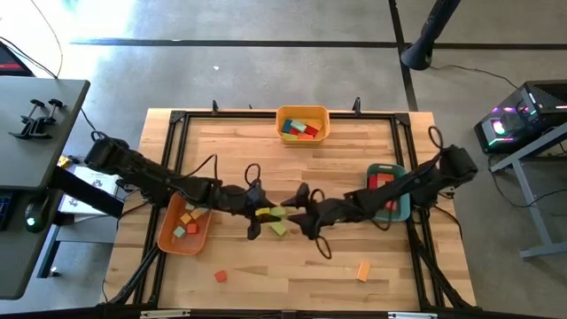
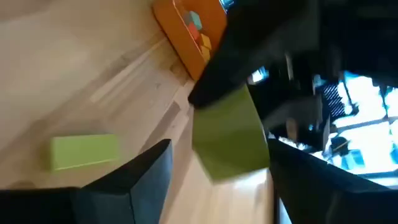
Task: Sort blocks by size
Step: Put the green thick rectangular block into the blue bin
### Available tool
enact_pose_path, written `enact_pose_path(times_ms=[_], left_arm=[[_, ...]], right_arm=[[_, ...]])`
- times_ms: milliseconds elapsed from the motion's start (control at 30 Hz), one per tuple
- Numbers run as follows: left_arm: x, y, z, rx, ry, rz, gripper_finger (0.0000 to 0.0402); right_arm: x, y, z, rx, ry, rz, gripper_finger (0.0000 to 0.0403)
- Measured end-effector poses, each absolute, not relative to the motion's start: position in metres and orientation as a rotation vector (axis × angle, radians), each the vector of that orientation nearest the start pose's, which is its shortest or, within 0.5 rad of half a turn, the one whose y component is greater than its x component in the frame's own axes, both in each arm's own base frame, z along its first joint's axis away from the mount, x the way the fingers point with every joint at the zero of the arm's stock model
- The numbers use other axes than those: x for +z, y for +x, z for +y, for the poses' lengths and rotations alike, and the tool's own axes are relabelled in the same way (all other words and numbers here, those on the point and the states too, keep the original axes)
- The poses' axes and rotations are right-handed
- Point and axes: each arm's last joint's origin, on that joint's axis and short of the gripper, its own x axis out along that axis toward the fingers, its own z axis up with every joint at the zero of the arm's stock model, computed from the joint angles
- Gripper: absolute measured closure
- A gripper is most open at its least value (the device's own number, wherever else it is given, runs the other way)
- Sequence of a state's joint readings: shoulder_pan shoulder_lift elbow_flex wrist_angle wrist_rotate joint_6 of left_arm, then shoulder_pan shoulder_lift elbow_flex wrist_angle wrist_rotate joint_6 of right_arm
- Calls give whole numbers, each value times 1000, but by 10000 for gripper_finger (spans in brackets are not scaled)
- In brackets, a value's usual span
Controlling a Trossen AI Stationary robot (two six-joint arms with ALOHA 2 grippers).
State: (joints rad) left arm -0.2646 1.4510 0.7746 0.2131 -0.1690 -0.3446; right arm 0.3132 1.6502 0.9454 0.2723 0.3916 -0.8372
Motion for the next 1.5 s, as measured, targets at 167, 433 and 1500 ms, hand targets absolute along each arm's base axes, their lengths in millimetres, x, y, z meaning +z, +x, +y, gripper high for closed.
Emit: enact_pose_path(times_ms=[167, 433, 1500], left_arm=[[214, 296, -73, -36, -253, 467, 306], [215, 297, -73, -43, -256, 457, 293], [209, 294, -68, 118, -149, 471, 195]], right_arm=[[212, 354, 106, 109, -1110, 423, 144], [210, 358, 109, 98, -1083, 426, 170], [205, 169, 63, -1124, 275, 1339, 273]])
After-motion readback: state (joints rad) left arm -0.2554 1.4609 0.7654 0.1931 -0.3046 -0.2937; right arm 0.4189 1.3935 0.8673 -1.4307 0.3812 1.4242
